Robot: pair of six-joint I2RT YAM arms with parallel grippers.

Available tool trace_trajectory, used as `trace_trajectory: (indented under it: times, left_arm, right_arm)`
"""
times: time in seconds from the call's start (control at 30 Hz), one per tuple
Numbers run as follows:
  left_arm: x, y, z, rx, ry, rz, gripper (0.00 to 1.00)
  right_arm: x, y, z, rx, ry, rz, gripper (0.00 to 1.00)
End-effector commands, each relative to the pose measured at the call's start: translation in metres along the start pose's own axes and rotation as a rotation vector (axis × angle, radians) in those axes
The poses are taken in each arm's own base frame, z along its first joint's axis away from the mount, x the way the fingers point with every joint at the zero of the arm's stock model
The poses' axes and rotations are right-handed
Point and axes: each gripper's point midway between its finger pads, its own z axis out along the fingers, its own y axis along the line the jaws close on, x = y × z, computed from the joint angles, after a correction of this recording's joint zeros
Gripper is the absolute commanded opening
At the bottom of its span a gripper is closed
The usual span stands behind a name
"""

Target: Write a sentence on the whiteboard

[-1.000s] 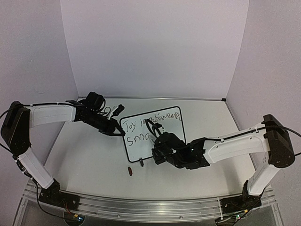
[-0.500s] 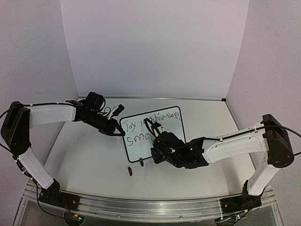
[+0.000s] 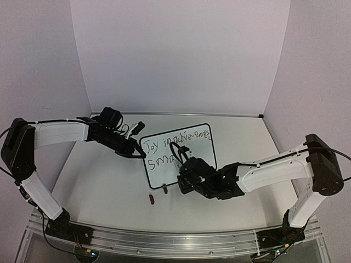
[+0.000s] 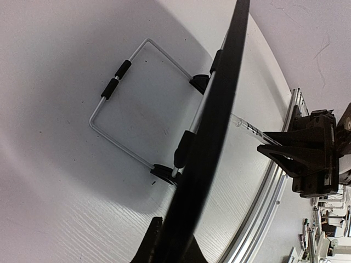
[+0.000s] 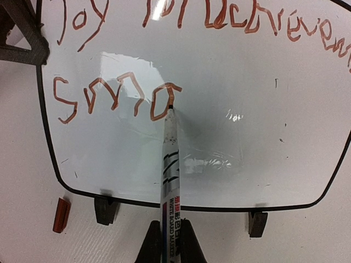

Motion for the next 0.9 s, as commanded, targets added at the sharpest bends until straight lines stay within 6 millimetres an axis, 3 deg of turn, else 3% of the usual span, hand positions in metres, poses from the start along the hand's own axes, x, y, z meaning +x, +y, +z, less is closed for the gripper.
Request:
trace_trajectory:
  times: [0.0, 0.17, 0.37, 0.7, 0.87]
  left_arm:
    - [-0.011, 0.011, -0.005, -0.084, -0.024, 0.020, 0.00]
    - [-0.011, 0.011, -0.006, -0.083, -0.026, 0.021, 0.00]
    - [-0.011, 0.011, -0.006, -0.083, -0.026, 0.021, 0.00]
    - [-0.011, 0.011, -0.006, -0.085, -0.027, 0.022, 0.00]
    - [-0.012, 0.010, -0.006, -0.085, -0.028, 0.023, 0.00]
  right_arm:
    - [-0.001, -0.002, -0.008, -0.003, -0.005, 0.023, 0.00]
    - [0.006, -0.006, -0.009, 0.017, 0.011, 0.016, 0.00]
    - [-0.001, -0.013, -0.011, 0.056, -0.008, 0.014, 0.00]
    - [-0.041, -0.006, -0.018, 0.063, -0.087, -0.032, 0.00]
    - [-0.048, -0.009, -0.011, 0.067, -0.089, -0.038, 0.00]
